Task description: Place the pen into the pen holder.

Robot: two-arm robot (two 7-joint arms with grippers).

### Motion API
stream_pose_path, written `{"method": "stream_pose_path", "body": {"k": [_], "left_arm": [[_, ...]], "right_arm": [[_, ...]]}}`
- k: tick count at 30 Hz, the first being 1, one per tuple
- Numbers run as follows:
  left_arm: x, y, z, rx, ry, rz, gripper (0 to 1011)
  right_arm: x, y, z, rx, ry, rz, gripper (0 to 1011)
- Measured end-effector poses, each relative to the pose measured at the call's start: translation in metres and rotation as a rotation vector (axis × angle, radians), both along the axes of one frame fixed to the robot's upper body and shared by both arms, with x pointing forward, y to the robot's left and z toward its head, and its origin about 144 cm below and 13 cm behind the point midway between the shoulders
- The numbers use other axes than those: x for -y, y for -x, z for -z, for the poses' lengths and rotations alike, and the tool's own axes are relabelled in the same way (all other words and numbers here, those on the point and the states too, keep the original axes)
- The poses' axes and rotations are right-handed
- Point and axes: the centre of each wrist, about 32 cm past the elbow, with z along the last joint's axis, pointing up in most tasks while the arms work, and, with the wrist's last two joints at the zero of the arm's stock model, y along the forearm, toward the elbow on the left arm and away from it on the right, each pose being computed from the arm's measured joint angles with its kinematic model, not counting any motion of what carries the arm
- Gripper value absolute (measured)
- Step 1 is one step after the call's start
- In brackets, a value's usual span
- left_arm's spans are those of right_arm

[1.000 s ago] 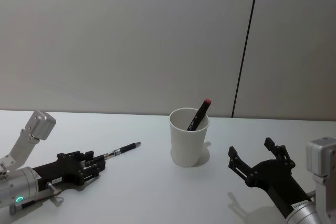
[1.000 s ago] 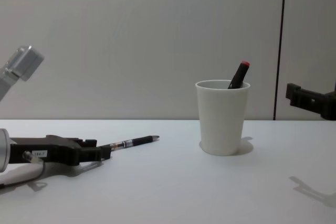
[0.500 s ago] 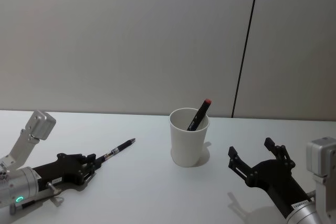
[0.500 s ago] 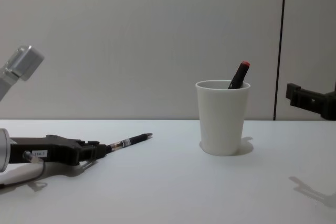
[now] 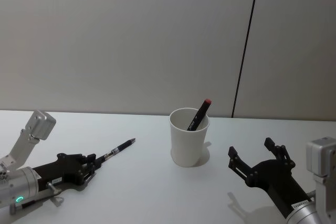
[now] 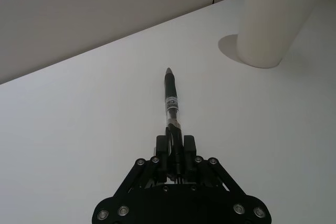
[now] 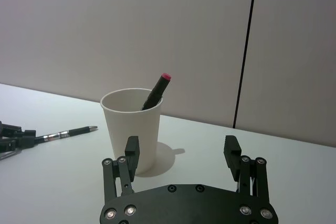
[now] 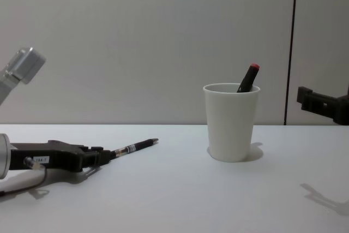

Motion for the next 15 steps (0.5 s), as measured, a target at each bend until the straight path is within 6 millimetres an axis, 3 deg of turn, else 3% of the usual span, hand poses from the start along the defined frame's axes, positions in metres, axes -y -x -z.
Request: {"method": "stream_pose_path", "body": {"k": [15], "left_arm": [[0.0000,0.0000,0.0000,0.000,0.000,0.000,186]], "right_arm": [[0.0000,0.0000,0.0000,0.000,0.000,0.000,1001]]}}
